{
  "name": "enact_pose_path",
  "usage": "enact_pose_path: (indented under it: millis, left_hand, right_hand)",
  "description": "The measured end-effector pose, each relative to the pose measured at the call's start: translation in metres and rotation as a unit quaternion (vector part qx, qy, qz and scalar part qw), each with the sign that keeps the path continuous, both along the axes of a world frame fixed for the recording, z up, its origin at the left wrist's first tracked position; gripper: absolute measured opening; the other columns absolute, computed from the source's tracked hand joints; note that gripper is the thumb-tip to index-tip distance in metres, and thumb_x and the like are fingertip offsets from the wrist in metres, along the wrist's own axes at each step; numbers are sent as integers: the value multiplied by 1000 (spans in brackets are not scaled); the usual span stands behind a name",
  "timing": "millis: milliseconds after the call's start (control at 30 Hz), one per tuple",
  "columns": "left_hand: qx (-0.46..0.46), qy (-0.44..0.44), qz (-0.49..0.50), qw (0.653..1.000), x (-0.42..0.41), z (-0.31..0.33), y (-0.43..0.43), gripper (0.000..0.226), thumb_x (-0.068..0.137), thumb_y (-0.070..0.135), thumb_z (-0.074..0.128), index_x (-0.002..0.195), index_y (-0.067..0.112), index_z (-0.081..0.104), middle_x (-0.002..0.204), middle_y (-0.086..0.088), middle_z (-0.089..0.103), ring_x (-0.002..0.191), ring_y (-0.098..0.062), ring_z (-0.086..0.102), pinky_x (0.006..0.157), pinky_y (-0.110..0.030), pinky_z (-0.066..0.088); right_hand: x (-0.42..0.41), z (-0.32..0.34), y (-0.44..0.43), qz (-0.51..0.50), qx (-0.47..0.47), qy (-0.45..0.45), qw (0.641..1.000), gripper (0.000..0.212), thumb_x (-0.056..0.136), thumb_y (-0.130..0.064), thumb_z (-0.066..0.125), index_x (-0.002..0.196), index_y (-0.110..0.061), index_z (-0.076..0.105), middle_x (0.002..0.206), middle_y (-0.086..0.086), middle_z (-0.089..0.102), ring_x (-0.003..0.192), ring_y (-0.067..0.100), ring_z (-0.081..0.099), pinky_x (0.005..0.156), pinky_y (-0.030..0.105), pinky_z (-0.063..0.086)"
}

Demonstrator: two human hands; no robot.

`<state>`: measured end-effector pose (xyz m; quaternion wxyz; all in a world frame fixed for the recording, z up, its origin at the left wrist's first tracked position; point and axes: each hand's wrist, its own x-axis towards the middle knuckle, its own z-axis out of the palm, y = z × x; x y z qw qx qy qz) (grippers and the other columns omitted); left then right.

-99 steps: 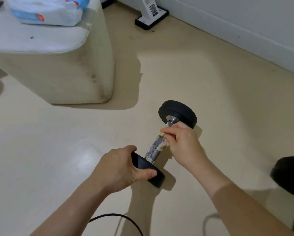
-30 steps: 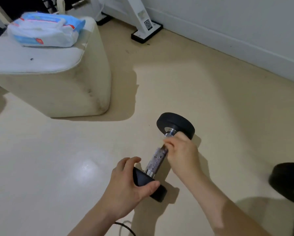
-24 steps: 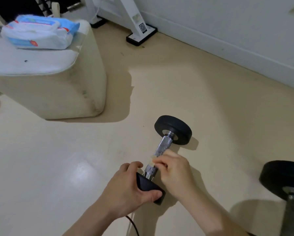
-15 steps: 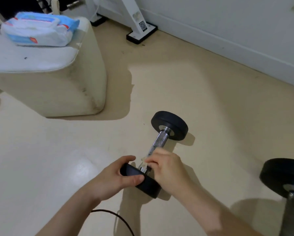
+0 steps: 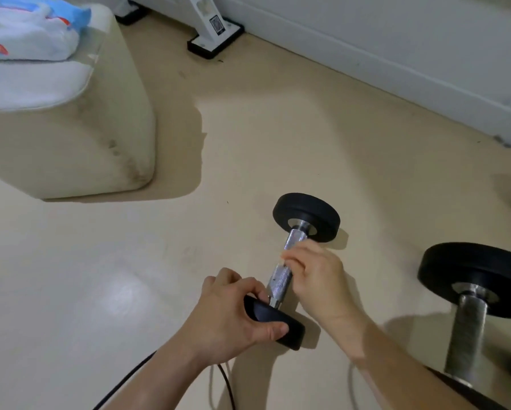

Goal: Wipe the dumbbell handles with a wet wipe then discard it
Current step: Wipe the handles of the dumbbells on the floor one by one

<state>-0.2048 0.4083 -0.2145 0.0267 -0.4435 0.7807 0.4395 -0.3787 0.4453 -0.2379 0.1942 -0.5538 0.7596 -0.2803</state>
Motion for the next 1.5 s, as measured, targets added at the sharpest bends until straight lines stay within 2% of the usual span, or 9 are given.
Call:
enact_pose_path:
  millis: [133,300,500,600,733,867,1033,1233,1500]
  left_hand:
    - [-17,-33,-4,999,-6,2,0,50,54,68,70,91,42,50,99,16,38,100,-12,34,73,-13,31]
    - [-11,4,14,1000,5,2,-1,46,57,63,76,88,44,48,99,18,47,96,-10,45,74,-19,38]
    - [205,124,168,956,45,-1,-30,30,80,16,73,96,37,60,115,0,64,103,-15,63,90,-34,51]
    - [264,153,237,922,50,-4,-27,46,67,48,73,111,43,60,121,7,60,111,-5,56,96,-26,43]
    - [232,113,277,926,43,-9,-29,71,49,70,71,112,41,55,112,6,62,102,-4,58,75,-18,42]
    - [237,135,302,914,46,-13,-32,65,49,67,71,108,43,59,112,5,65,106,-8,60,83,-23,44]
    - [181,177,343,905,50,-17,-27,70,50,66,72,115,53,51,121,10,49,114,-10,52,91,-30,42]
    - [27,209,472,856,64,-16,-47,3,84,25,68,83,27,67,92,-3,69,95,-29,63,77,-39,49]
    - [23,72,407,910,66,-7,-57,72,63,62,71,123,30,48,111,12,52,101,-10,49,82,-28,40]
  right_hand:
    - [-2,3,5,140,40,52,988,26,79,-13,47,74,-12,73,81,-2,67,74,11,62,69,9,44]
    - [-13,-14,-13,-69,-42,58,995,21,69,1,59,77,-12,73,79,4,63,65,19,61,63,20,46]
    - [10,-8,-5,-17,-79,-68,994,18,78,1,64,83,-13,75,84,-1,67,74,6,58,72,22,48]
    - [12,-12,-52,-135,-104,-69,983,24,80,6,61,88,-12,74,89,0,65,74,8,57,73,25,50]
    - [48,-13,-49,-132,-61,-127,981,25,77,7,61,81,-14,74,88,-4,68,75,10,60,73,16,46]
    - [63,-4,-12,-70,50,-257,963,22,77,0,68,75,-20,76,74,-11,71,67,4,63,66,12,47]
    - [38,-15,-62,-263,-35,-257,929,23,81,-1,65,79,-23,72,77,-4,69,67,3,60,60,7,42]
    - [87,-14,-40,-101,81,-308,942,18,77,-2,70,78,-19,76,73,-13,68,64,-6,60,64,7,45]
    - [101,-7,-115,-182,-24,-262,947,17,80,-4,68,85,-19,75,89,-4,71,73,7,60,63,5,41]
